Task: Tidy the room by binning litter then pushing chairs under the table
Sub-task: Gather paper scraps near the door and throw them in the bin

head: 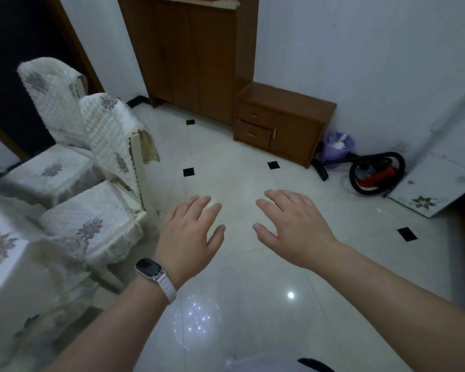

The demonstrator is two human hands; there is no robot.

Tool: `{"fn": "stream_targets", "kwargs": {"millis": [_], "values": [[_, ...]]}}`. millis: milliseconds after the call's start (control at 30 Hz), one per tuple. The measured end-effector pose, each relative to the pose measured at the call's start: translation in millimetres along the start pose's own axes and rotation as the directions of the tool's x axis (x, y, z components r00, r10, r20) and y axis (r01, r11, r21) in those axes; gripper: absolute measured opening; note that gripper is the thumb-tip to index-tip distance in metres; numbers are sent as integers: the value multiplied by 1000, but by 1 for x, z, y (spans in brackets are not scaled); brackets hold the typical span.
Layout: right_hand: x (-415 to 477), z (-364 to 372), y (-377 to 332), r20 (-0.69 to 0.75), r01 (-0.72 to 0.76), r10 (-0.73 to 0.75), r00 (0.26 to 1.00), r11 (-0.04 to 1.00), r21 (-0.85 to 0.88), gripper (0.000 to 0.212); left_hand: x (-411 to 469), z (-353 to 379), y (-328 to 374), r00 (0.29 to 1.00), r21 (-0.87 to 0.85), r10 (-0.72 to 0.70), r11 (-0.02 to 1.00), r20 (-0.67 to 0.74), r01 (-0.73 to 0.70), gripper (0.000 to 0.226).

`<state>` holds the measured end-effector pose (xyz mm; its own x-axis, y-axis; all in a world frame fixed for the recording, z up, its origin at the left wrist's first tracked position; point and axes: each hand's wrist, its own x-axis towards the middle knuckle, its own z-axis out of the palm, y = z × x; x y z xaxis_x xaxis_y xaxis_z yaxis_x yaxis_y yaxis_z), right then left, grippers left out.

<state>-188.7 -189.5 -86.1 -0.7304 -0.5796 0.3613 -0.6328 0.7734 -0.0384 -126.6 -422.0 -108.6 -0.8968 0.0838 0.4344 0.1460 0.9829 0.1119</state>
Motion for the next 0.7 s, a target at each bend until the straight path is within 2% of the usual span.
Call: {"fn": "stream_targets", "kwargs": {"millis": [267,500,600,700], "values": [[91,47,61,-3,14,-14,1000,999,36,50,88,42,-37,999,24,-26,999,37,25,42],[213,83,159,52,4,-8,999,997,72,56,210,85,-59,988,121,-138,984,74,129,45],[256,94,204,10,37,-38,999,996,82,53,269,100,-56,991,150,-133,981,34,126,45],[297,104,237,27,91,-94,995,992,91,54,321,112,-52,992,177,-128,976,-22,130,41]]}}
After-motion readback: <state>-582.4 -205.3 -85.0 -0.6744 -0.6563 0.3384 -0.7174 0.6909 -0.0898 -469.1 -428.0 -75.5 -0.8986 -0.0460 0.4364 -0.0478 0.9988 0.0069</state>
